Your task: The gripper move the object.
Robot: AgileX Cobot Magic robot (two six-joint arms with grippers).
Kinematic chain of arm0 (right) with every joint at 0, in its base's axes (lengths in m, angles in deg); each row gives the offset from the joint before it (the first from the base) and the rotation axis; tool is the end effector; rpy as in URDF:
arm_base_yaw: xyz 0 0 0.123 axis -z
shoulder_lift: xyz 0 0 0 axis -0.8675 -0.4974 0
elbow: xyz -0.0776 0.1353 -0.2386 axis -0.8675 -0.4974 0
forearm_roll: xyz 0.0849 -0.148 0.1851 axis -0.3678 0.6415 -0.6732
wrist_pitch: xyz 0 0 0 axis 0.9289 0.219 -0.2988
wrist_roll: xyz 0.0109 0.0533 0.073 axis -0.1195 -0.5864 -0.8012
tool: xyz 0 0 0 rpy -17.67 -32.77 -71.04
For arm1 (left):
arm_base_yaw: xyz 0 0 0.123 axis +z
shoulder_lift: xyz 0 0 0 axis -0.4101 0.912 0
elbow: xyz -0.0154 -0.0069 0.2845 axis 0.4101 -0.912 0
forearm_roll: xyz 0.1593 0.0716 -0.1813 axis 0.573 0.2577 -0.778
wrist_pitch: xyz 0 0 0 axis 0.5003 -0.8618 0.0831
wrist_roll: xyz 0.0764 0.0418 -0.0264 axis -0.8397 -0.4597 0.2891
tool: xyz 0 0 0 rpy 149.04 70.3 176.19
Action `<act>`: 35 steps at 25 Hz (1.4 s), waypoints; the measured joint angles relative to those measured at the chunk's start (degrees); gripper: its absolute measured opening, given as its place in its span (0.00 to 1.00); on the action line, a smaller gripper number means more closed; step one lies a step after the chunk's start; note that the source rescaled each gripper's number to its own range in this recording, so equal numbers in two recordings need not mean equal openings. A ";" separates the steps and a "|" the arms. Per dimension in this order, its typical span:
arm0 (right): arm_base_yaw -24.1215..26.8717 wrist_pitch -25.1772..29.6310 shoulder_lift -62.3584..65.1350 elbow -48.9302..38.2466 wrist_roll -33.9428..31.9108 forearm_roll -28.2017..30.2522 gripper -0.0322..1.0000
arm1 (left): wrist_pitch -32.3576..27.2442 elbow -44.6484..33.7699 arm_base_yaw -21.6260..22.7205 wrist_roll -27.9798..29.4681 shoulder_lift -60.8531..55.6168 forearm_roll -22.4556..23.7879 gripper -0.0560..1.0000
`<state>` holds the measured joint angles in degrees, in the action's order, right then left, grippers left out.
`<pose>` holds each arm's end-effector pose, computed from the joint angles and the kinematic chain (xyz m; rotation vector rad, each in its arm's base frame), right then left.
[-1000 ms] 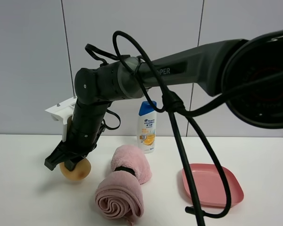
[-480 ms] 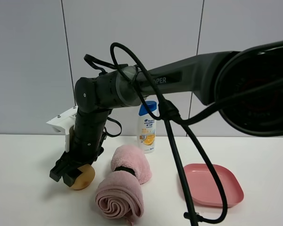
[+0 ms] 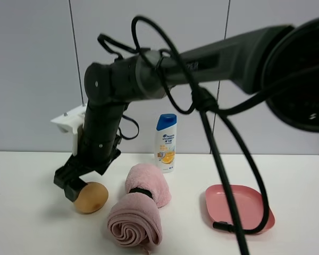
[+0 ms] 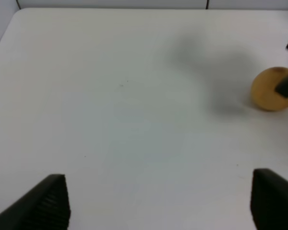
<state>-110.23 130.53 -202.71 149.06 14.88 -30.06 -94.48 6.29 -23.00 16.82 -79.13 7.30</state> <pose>0.3319 0.4086 0.1738 -1.4968 2.2614 0.2987 -0.0059 -0.0006 0.2802 -0.0458 2.0184 -0.0083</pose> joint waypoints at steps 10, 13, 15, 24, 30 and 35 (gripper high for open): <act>-0.61 5.53 20.02 0.00 -1.47 4.81 0.81 | 0.00 0.00 0.00 0.00 0.00 0.00 1.00; -0.61 9.82 25.50 0.00 -3.73 9.85 0.81 | 0.00 0.00 0.00 0.00 0.00 0.00 1.00; -0.61 12.32 28.74 0.00 -5.14 14.11 0.81 | 0.00 0.00 0.00 0.00 0.00 0.00 1.00; -0.61 17.13 40.64 -2.56 -10.68 24.32 0.81 | 0.00 0.00 0.00 0.00 0.00 0.00 1.00; -0.61 17.18 50.18 -14.87 -15.27 28.04 0.81 | 0.00 0.00 0.00 0.00 0.00 0.00 1.00; -0.61 17.21 59.83 -29.91 -21.91 28.46 0.81 | 0.00 0.00 0.00 0.00 0.00 0.00 1.00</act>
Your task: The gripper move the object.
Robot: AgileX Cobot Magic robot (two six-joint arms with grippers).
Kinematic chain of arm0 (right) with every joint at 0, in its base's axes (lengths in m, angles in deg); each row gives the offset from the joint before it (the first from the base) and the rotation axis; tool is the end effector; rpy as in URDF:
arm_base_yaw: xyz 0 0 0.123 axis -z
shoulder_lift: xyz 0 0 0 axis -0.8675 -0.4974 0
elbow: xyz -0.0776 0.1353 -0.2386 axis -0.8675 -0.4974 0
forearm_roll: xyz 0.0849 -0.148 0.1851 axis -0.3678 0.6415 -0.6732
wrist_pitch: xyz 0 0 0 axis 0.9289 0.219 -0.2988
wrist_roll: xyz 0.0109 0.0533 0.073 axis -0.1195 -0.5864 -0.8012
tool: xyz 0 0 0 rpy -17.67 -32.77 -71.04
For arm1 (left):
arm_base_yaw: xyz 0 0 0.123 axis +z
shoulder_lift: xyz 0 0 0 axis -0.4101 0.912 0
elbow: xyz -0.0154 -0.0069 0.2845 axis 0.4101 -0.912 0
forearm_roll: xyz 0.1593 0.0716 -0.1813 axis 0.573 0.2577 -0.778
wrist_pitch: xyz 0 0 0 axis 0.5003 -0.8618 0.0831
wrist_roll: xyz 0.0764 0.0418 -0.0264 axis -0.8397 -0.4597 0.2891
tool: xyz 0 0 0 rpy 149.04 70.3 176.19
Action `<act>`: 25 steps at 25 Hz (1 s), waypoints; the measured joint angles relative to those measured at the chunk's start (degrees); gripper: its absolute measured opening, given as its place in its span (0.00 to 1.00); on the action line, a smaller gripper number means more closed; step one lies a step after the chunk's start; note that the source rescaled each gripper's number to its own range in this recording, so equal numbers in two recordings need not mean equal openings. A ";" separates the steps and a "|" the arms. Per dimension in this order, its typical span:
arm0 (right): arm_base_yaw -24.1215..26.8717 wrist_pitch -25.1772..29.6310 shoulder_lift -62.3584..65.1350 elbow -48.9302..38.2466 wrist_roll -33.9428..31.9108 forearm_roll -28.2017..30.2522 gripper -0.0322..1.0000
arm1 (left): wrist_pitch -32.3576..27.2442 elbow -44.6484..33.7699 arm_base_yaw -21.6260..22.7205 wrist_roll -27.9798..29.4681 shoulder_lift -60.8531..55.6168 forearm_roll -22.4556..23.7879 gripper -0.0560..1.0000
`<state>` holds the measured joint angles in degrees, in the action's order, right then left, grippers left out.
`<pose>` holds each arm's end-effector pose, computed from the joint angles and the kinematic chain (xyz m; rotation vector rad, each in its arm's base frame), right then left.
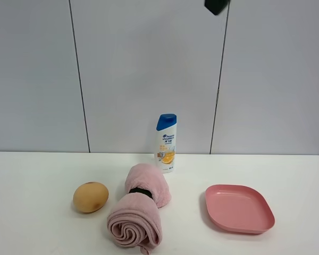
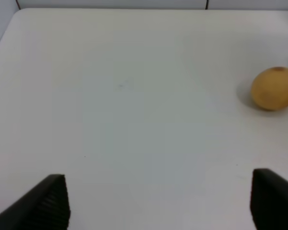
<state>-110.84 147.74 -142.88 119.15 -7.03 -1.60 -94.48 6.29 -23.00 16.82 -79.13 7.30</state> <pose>0.1937 0.1854 0.4433 -0.9751 2.1542 -0.0685 -0.0059 -0.0006 0.2802 -0.0458 2.0184 -0.0083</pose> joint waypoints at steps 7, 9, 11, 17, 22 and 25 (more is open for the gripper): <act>2.94 0.00 15.58 -20.72 -5.65 -1.09 0.81 | 0.00 0.00 0.00 0.00 0.00 0.00 1.00; 5.69 0.00 19.86 -25.51 -6.15 -2.45 0.81 | 0.00 0.00 0.00 0.00 0.00 0.00 1.00; 9.68 0.00 24.56 -30.20 -6.54 -3.96 0.81 | 0.00 0.00 0.00 0.00 0.00 0.00 1.00; 24.54 0.05 38.78 -40.09 -6.09 -6.43 0.81 | 0.00 0.00 0.00 0.00 0.00 0.00 1.00; 32.95 0.10 50.72 -45.18 -5.91 -9.48 0.81 | 0.00 0.00 0.00 0.00 0.00 0.00 1.00; 35.09 0.10 56.52 -48.48 -5.69 -12.52 0.85 | 0.00 0.00 0.00 0.00 0.00 0.00 1.00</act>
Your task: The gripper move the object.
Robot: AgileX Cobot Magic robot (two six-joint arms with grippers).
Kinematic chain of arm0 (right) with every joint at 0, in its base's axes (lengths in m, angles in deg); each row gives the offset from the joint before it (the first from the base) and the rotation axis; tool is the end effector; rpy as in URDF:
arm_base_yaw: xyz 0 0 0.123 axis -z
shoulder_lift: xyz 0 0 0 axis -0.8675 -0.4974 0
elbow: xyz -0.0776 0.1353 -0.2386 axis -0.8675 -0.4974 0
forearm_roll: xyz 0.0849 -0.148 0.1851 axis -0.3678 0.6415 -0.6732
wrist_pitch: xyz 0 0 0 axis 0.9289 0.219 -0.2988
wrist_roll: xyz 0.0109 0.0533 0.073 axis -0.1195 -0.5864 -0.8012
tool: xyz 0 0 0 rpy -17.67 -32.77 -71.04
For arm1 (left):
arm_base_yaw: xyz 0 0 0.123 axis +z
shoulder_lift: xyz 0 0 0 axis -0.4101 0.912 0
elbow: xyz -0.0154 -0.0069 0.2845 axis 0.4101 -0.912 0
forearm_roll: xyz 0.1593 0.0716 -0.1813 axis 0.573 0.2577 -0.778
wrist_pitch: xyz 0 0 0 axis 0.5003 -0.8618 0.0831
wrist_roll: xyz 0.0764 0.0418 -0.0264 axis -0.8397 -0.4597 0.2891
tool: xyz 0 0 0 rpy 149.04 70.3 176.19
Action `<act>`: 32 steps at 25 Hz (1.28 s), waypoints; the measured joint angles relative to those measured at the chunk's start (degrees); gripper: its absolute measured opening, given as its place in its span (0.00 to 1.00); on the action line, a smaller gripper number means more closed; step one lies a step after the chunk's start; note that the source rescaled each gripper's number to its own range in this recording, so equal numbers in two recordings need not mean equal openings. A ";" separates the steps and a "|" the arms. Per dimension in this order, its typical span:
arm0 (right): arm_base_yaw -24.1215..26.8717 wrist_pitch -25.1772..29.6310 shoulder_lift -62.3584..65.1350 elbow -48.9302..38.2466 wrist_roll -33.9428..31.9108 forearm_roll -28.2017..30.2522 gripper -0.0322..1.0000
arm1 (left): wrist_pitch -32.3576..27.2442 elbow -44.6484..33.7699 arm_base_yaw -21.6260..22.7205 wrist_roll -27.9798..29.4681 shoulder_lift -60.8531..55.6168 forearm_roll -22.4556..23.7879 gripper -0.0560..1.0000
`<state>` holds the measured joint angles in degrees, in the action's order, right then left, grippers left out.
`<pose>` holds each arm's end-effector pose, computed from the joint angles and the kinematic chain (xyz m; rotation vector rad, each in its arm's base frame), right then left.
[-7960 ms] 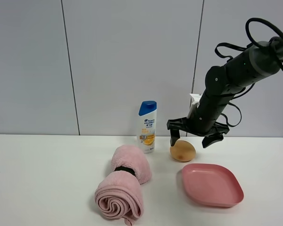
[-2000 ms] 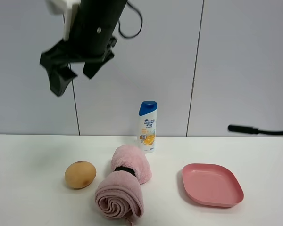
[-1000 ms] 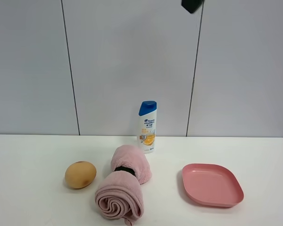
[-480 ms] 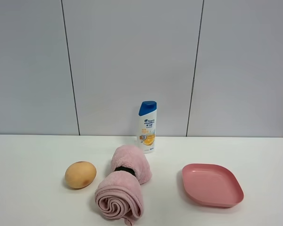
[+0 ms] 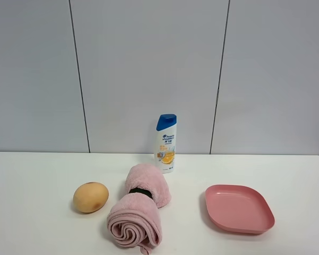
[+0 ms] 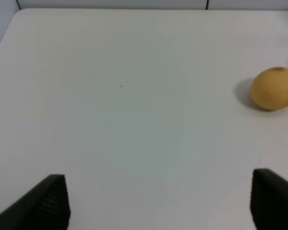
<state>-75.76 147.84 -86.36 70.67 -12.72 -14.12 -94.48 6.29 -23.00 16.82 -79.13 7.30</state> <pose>0.0348 -0.0053 0.3343 -0.1406 2.3036 -0.0045 -0.0059 -0.0006 0.2802 -0.0458 2.0184 -0.0083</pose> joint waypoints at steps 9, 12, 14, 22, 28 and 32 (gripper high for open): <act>6.64 -1.18 12.74 -9.53 2.10 -4.40 0.93 | 0.00 0.00 0.00 0.00 0.00 0.00 1.00; 10.58 -3.66 15.47 -12.10 5.05 -6.21 0.93 | 0.00 0.00 0.00 0.00 0.00 0.00 1.00; 13.10 -5.35 16.74 -13.18 6.18 -7.49 0.93 | 0.00 0.00 0.00 0.00 0.00 0.00 1.00; 16.66 -8.16 19.09 -14.74 6.95 -9.12 0.92 | 0.00 0.00 0.00 0.00 0.00 0.00 1.00; 16.85 -8.16 19.14 -14.74 6.95 -9.14 0.92 | 0.00 0.00 0.00 0.00 0.00 0.00 1.00; 16.85 -8.16 19.14 -14.74 6.99 -9.14 0.92 | 0.00 0.00 0.00 0.00 0.00 0.00 1.00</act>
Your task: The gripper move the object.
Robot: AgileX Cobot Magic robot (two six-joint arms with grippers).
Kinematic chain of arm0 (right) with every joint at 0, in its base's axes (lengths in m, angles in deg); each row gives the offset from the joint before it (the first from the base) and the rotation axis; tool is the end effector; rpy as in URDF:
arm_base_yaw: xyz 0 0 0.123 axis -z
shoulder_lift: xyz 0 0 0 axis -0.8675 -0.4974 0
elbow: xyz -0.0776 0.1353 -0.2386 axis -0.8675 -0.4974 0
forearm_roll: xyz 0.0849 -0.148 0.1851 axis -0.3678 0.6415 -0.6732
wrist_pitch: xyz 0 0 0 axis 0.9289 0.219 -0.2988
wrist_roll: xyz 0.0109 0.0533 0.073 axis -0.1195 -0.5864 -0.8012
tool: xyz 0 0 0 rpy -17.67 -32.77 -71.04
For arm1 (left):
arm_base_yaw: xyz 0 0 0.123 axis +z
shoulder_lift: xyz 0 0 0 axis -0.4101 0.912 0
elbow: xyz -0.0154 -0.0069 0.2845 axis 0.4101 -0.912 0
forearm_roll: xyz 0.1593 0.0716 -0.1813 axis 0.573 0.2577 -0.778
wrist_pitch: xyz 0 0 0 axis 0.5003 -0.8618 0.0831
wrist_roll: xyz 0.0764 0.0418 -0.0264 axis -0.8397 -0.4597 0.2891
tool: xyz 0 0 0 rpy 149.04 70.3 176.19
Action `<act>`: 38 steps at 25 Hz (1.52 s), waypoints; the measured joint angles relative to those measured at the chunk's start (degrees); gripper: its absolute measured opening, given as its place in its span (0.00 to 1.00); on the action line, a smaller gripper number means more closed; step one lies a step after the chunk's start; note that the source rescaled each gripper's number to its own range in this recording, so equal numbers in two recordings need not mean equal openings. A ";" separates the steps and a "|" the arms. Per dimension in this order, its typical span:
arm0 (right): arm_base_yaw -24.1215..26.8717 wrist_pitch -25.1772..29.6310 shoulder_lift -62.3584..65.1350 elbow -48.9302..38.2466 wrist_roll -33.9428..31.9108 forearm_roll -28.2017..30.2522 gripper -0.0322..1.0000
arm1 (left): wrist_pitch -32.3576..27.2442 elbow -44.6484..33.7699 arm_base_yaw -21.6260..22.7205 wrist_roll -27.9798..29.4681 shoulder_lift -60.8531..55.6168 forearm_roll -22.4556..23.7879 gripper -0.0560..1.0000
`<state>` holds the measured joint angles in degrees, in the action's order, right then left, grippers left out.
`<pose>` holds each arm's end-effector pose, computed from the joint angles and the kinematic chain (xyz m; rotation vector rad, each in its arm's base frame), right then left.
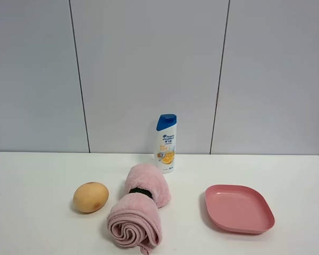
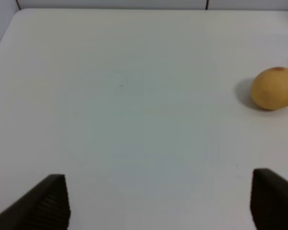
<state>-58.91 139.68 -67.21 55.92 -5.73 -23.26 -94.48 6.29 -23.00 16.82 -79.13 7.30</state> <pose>0.0015 -0.0008 0.2760 0.0422 2.1046 -0.0146 -0.0059 -0.0006 0.2802 -0.0458 2.0184 -0.0083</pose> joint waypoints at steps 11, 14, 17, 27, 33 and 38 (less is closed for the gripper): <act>0.00 0.00 0.00 0.00 0.00 0.00 0.92 | 0.00 0.00 0.00 0.00 0.00 0.00 1.00; 0.00 0.00 0.00 0.00 0.00 0.00 0.92 | 0.00 0.00 0.00 0.00 0.00 0.00 1.00; 0.00 0.00 0.00 0.00 0.00 0.00 0.92 | 0.00 0.00 0.00 0.00 0.00 0.00 1.00; 0.00 0.00 0.00 0.00 0.00 0.00 0.92 | 0.00 0.00 0.00 0.00 0.00 0.00 1.00; 0.00 0.00 0.00 0.00 0.00 0.00 0.92 | 0.00 0.00 0.00 0.00 0.00 0.00 1.00; 0.00 0.00 0.00 0.00 0.00 0.00 0.92 | 0.00 0.00 0.00 0.00 0.00 0.00 1.00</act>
<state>-58.91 139.68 -67.21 55.92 -5.73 -23.26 -94.48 6.29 -23.00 16.82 -79.13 7.30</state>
